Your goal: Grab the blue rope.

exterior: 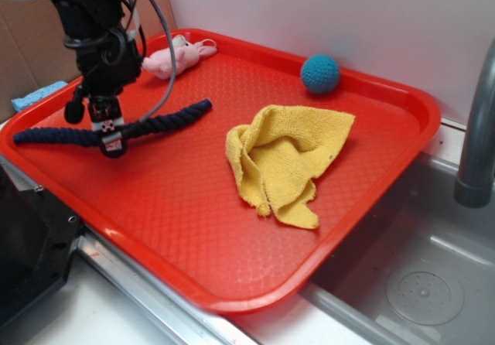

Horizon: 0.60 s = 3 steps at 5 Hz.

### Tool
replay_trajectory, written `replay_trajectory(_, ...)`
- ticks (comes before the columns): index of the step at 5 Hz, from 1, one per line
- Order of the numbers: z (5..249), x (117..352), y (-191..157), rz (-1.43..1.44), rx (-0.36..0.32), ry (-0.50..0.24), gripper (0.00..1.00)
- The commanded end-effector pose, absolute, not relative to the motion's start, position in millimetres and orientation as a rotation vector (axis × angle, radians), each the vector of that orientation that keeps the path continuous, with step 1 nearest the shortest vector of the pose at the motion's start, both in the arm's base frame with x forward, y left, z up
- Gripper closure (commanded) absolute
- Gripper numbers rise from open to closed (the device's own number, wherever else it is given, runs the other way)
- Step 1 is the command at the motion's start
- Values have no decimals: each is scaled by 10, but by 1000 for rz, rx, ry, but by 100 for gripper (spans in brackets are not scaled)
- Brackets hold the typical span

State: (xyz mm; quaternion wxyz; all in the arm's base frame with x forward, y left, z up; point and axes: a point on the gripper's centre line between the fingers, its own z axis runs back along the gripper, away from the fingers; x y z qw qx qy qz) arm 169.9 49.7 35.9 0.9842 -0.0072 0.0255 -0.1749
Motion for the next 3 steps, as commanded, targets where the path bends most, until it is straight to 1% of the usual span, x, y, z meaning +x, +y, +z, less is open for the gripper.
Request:
replay_trajectory(1,1068,1790,350,-98,-22,-22,100)
replay_trajectory(3,1751,1874,20,96,-90,-63,100)
